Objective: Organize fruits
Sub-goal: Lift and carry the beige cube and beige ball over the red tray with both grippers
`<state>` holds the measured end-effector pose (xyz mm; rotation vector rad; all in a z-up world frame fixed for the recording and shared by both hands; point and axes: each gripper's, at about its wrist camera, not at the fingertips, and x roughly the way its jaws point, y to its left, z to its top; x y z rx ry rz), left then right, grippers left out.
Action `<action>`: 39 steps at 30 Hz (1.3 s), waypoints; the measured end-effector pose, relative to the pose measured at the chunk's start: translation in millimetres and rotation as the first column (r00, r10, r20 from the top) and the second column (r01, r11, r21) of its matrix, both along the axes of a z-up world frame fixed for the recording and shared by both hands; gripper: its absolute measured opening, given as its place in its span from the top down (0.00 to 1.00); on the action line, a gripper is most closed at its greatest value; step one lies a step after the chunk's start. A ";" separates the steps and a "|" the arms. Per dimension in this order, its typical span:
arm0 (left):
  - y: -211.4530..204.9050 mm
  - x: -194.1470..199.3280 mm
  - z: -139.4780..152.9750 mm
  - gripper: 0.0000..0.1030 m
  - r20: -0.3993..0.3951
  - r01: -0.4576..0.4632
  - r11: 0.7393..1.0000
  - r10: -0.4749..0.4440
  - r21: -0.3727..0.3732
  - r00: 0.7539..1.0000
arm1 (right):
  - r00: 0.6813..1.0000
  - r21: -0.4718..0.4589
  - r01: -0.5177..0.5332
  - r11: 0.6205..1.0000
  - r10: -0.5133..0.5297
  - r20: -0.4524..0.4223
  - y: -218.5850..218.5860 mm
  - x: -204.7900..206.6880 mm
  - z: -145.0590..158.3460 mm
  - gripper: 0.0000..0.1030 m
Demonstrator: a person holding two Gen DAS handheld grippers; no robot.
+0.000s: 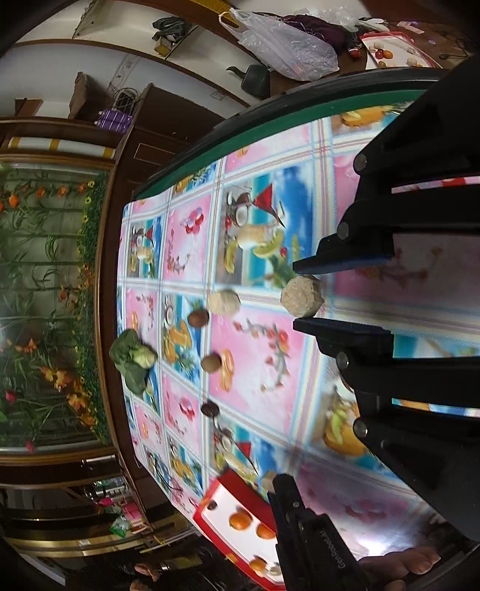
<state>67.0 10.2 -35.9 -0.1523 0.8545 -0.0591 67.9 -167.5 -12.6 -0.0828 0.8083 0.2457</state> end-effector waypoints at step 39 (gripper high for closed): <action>4.1 -23.6 23.6 0.81 0.051 0.026 0.999 -0.024 -0.030 0.998 | 0.998 -0.009 -0.041 0.999 0.041 0.047 19.3 -22.8 18.4 0.75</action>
